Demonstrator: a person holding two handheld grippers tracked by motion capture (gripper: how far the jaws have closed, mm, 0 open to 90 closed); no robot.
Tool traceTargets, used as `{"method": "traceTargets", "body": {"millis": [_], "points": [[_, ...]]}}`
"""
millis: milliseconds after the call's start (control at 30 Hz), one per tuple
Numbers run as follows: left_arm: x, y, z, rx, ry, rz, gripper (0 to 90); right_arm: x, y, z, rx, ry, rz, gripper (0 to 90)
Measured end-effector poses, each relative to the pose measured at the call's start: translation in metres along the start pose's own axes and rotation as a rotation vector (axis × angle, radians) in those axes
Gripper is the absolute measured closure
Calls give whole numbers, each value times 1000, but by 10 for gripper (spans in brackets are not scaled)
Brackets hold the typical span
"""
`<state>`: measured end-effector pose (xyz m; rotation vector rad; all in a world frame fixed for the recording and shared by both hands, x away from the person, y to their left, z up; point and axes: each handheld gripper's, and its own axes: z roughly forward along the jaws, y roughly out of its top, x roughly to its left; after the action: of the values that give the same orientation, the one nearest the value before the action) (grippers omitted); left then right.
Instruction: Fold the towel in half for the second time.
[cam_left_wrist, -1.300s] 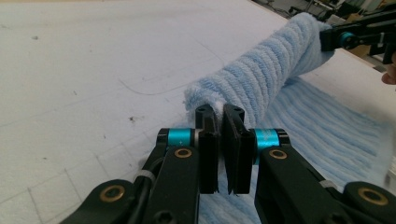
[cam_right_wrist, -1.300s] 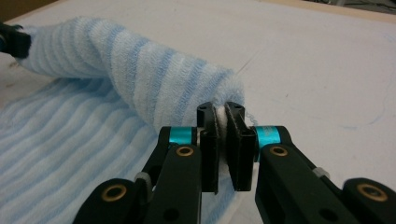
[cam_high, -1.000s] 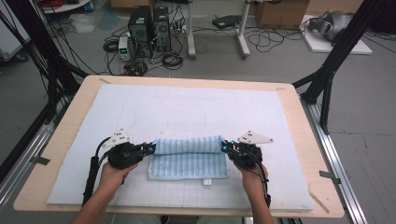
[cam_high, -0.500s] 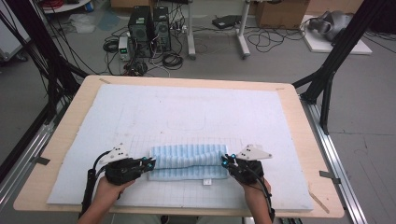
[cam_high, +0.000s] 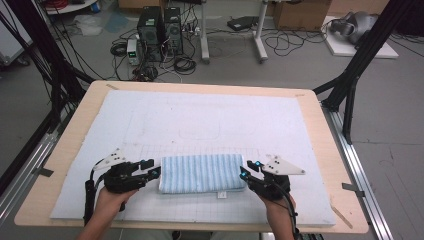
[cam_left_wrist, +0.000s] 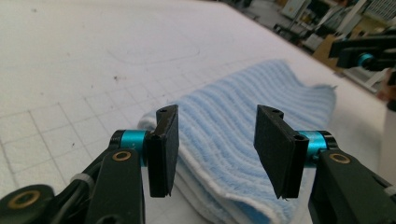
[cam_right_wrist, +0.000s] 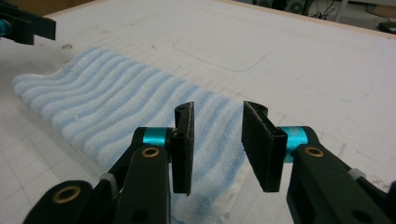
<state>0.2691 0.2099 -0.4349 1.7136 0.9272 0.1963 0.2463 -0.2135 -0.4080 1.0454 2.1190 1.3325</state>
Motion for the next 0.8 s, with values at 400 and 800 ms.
{"method": "traceTargets", "body": {"millis": [400,800], "points": [[7,0,26,49,17,-21,743,14,-20,36,223,2,-71,619],[17,10,52,165,131,-12,763,-3,-1,36,134,52,36,513]]}}
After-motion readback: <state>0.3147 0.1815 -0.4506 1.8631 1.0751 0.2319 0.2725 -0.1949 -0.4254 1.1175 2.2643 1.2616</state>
